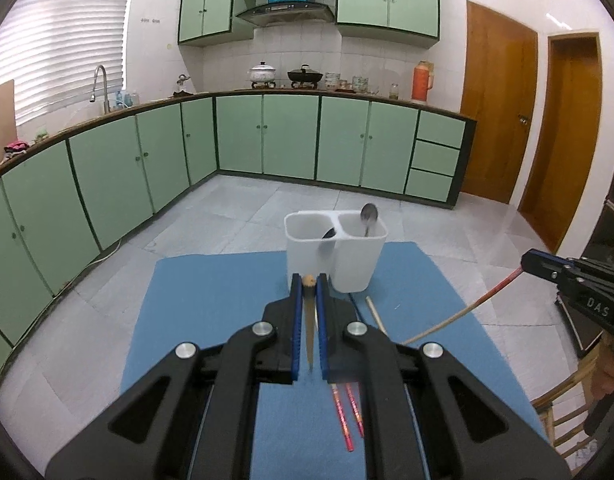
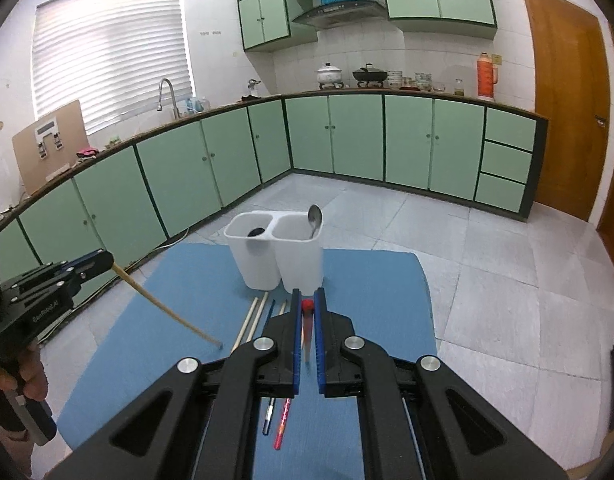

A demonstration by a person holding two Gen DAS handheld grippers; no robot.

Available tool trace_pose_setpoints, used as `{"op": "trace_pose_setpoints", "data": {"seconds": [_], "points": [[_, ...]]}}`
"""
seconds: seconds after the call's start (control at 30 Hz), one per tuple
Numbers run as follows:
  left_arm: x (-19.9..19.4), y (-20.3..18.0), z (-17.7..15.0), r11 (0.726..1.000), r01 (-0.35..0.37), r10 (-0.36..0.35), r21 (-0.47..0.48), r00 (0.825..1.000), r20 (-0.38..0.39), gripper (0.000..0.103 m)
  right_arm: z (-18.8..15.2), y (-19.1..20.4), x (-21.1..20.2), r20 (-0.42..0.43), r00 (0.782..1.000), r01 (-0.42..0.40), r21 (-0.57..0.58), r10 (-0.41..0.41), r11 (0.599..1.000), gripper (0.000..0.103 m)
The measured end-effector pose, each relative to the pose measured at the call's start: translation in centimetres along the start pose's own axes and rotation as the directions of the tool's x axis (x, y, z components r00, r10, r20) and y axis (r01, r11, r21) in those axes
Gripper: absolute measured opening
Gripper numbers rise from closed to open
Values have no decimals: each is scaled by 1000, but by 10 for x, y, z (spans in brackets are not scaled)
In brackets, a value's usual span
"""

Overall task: Organize utensils
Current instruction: 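Lift the wooden chopstick with the left tool while the right tool carries the red chopstick toward the holder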

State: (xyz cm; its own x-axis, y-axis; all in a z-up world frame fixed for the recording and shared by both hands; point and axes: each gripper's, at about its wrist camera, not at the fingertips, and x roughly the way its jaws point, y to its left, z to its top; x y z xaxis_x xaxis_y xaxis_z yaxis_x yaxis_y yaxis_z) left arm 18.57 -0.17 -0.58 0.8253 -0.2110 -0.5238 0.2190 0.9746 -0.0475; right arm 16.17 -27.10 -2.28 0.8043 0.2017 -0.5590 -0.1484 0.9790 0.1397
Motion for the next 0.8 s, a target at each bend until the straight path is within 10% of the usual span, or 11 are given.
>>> {"op": "trace_pose_setpoints", "data": {"seconds": [0.8], "points": [[-24,0,69,1000,18,-19,6,988,152,6,78,6,-24,119,992,-34,-91,45,995,6]]}}
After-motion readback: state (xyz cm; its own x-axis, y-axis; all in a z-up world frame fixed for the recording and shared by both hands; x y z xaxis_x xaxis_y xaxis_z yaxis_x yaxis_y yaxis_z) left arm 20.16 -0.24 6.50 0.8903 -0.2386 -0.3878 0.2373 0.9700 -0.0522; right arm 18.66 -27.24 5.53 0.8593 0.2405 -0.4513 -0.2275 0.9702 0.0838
